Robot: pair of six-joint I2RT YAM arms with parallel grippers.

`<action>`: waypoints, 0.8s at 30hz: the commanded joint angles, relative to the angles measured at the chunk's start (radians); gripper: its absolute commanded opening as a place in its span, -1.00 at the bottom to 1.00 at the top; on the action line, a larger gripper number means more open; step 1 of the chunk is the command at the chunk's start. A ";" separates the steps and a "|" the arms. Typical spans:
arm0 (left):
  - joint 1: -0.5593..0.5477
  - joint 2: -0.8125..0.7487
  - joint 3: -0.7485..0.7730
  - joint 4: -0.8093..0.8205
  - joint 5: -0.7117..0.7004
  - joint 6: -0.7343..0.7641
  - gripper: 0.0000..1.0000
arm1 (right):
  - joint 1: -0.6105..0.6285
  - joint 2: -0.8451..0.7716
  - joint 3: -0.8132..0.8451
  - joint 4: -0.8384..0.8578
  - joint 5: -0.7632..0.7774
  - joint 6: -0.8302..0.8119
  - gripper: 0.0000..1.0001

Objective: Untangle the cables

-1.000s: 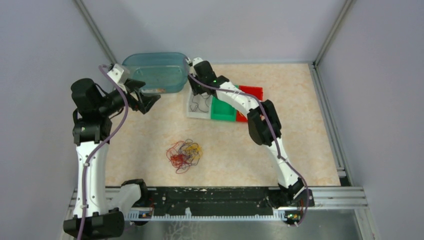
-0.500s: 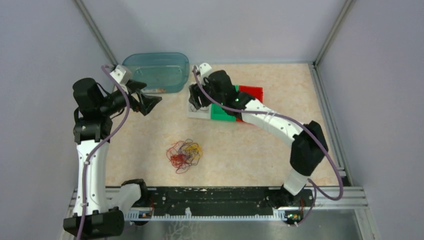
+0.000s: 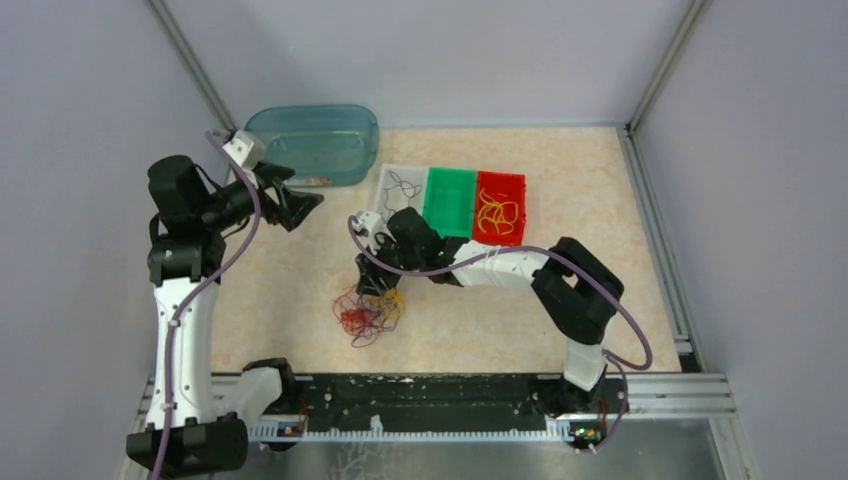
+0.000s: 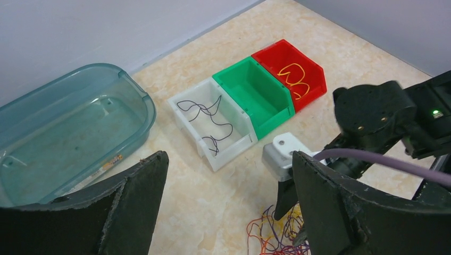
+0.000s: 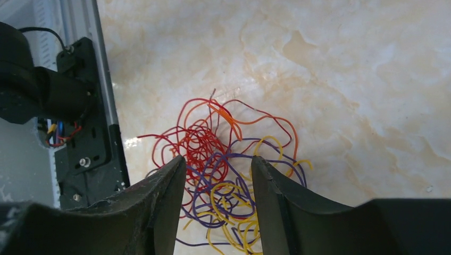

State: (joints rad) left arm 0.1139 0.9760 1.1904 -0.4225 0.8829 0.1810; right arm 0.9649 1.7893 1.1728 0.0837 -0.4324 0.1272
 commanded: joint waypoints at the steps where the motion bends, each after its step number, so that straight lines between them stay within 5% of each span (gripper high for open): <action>1: 0.002 -0.014 0.008 -0.021 0.019 0.024 0.82 | 0.003 0.046 0.046 0.072 -0.031 0.002 -0.02; 18: 0.002 -0.026 -0.008 -0.044 0.046 0.057 0.77 | 0.004 0.093 0.092 -0.099 -0.079 -0.169 -0.17; 24: 0.001 -0.025 0.000 -0.044 0.033 0.062 0.77 | 0.003 0.104 0.095 -0.093 -0.068 -0.178 -0.53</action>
State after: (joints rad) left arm 0.1139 0.9646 1.1786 -0.4572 0.9066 0.2241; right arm 0.9657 1.8935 1.2198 -0.0284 -0.4889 -0.0196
